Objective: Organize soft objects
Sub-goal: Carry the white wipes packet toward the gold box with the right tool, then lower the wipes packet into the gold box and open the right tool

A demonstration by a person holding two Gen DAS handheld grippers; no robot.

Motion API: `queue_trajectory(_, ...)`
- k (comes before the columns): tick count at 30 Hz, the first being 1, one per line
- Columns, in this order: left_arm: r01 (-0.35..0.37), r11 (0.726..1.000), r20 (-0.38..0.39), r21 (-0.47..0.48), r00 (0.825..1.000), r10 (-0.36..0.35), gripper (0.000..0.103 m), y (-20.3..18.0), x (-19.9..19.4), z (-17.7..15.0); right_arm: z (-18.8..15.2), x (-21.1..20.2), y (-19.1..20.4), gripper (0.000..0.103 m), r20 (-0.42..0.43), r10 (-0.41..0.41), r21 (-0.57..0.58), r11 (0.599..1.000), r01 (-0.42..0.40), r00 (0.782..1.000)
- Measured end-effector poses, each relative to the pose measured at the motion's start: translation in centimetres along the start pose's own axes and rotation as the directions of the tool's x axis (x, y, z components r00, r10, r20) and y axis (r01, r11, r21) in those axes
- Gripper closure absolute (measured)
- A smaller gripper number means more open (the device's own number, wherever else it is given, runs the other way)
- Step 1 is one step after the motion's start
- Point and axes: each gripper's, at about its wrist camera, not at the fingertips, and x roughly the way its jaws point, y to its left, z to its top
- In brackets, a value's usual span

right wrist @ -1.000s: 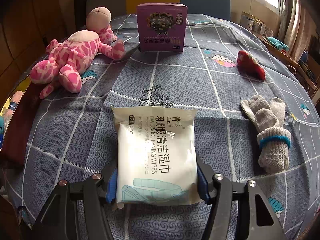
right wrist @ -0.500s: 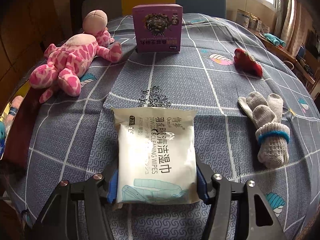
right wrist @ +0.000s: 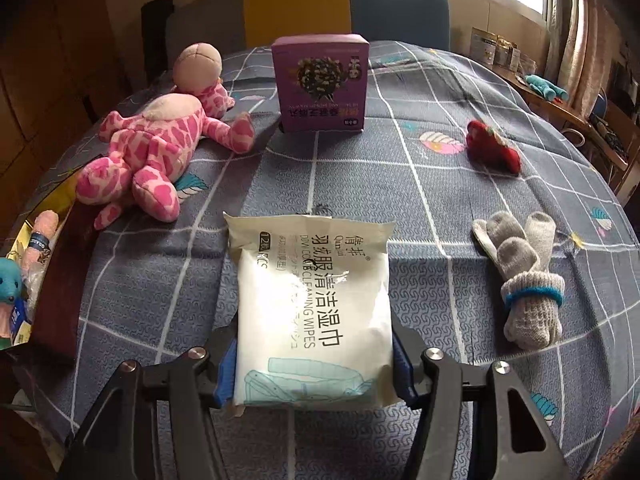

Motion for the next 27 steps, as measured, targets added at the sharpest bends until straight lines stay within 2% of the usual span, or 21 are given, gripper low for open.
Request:
queue_trajectory(9, 0.015, 1.0, -0.003, -0.001, 1.0, -0.015, 0.034, -0.1, -0.2, -0.3, 1.7, -1.9, 4.7, 0.042, 0.036, 0.098, -0.09, 0.991, -0.094, 0.995)
queue_trajectory(16, 0.007, 1.0, -0.001, -0.001, 1.0, -0.007, 0.034, 0.2, -0.1, -0.5, 2.1, -2.3, 8.8, 0.043, -0.001, 0.209, -0.169, 0.964, -0.207, 0.978)
queue_trajectory(21, -0.001, 1.0, -0.004, -0.004, 1.0, 0.001, 0.034, 0.5, 0.0, -0.5, 2.9, -2.4, 12.0, 0.043, -0.05, 0.297, -0.209, 0.93, -0.301, 0.954)
queue_trajectory(27, -0.009, 1.0, -0.011, -0.014, 1.0, 0.009, 0.034, 1.1, 0.4, -0.5, 4.3, -2.3, 15.9, 0.043, -0.12, 0.391, -0.218, 0.887, -0.408, 0.913)
